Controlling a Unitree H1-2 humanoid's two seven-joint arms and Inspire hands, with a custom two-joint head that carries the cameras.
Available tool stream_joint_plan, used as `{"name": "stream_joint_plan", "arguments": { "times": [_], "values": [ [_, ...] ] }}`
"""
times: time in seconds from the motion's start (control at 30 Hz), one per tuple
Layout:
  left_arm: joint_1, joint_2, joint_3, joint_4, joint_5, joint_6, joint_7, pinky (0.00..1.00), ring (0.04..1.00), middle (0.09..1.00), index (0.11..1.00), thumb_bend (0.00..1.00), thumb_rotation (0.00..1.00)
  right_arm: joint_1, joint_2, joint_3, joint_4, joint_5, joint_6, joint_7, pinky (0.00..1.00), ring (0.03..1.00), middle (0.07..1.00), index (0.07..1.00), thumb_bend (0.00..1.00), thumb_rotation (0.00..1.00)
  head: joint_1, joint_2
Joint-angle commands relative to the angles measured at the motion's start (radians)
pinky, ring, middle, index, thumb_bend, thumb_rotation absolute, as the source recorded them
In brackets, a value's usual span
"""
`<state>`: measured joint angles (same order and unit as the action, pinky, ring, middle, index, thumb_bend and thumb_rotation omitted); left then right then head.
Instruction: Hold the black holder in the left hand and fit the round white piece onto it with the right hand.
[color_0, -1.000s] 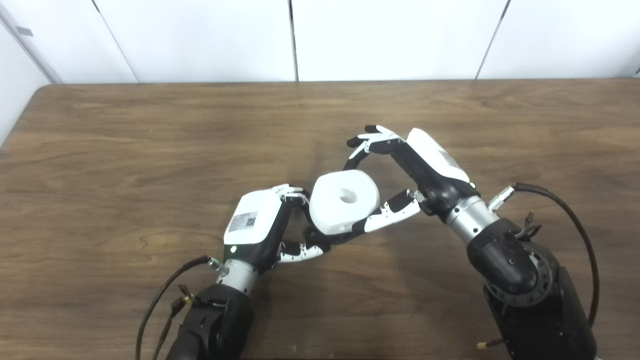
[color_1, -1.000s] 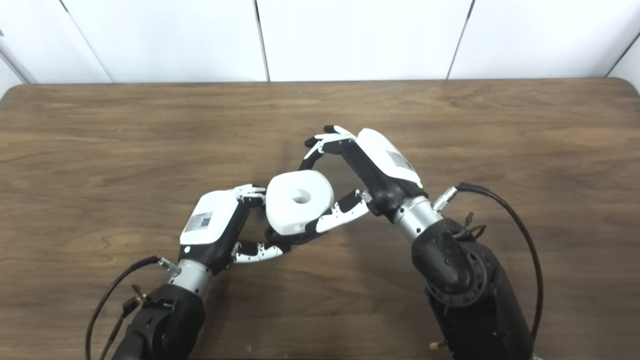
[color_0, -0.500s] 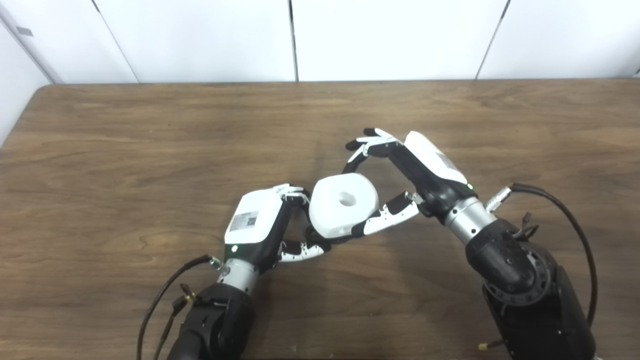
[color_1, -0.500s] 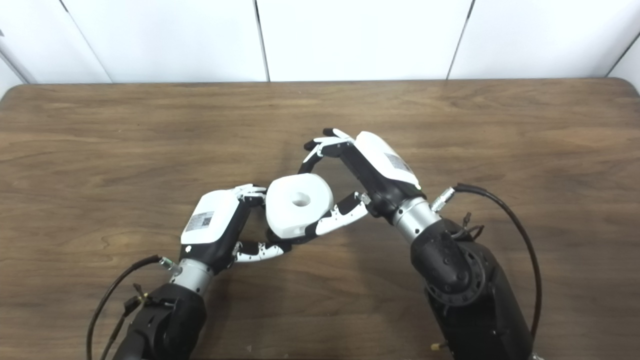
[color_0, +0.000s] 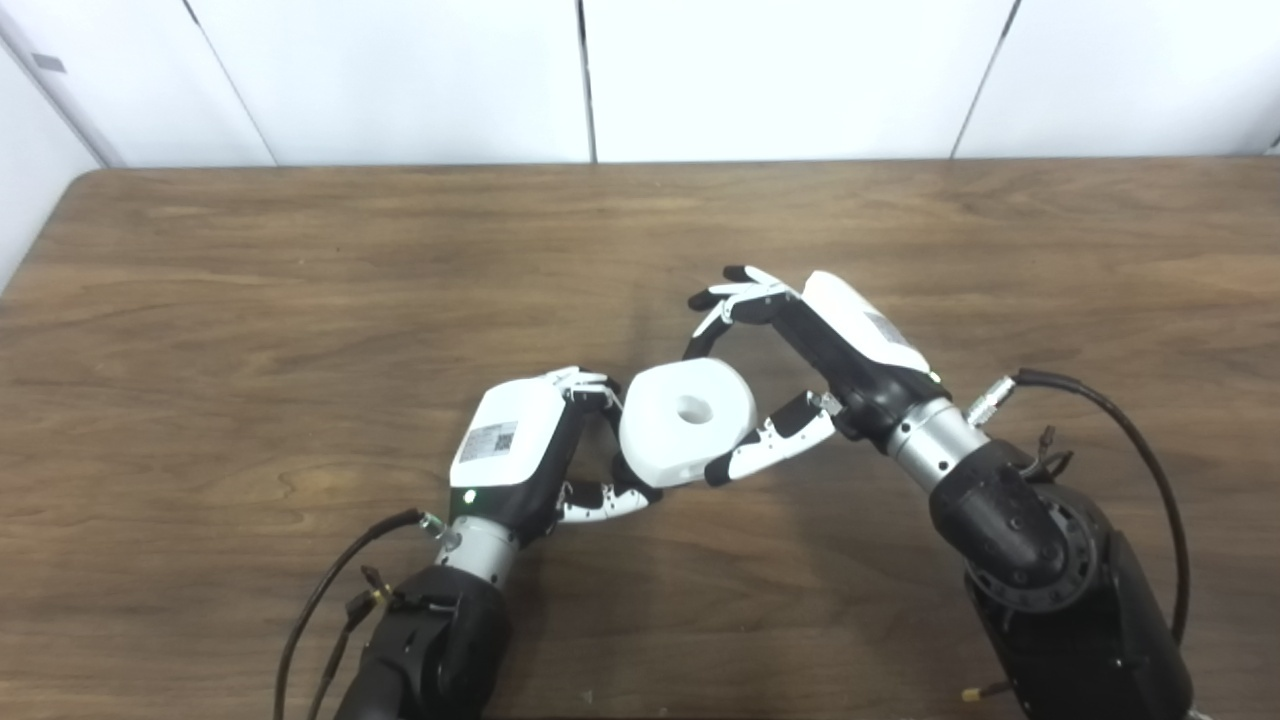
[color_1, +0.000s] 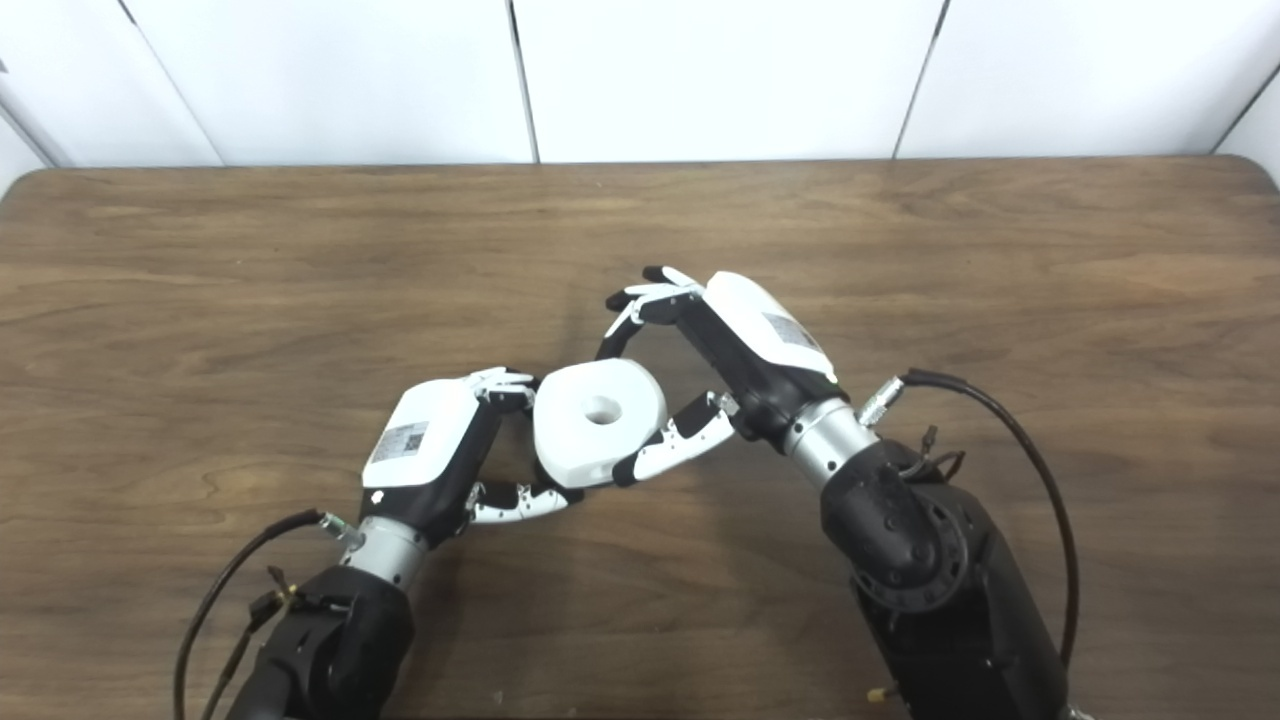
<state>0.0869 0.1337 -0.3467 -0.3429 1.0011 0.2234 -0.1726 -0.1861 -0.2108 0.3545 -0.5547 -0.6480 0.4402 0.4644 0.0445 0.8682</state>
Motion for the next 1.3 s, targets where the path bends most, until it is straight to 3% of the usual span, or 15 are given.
{"name": "stream_joint_plan", "arguments": {
  "times": [0.0, 0.4, 1.27],
  "values": [
    [0.004, 0.002, -0.013, 0.016, 0.010, 0.018, -0.040, 0.83, 0.859, 0.783, 0.488, 0.52, 0.05, -0.016, 0.001, -0.009, -0.015, 0.006, -0.037, -0.019, 0.88, 0.953, 0.825, 0.484, 0.52, 0.13, 0.000, 0.001],
    [0.005, -0.001, -0.018, 0.014, 0.022, 0.020, -0.041, 0.84, 0.857, 0.778, 0.488, 0.52, 0.05, -0.006, 0.015, 0.013, 0.017, -0.016, -0.088, -0.047, 0.88, 0.947, 0.816, 0.483, 0.52, 0.13, 0.004, 0.001],
    [0.007, -0.002, -0.020, 0.012, 0.022, 0.016, -0.040, 0.84, 0.855, 0.777, 0.488, 0.52, 0.05, -0.020, 0.019, 0.028, 0.074, -0.033, -0.118, -0.064, 0.88, 0.939, 0.811, 0.483, 0.52, 0.13, 0.001, 0.003]
  ]
}}
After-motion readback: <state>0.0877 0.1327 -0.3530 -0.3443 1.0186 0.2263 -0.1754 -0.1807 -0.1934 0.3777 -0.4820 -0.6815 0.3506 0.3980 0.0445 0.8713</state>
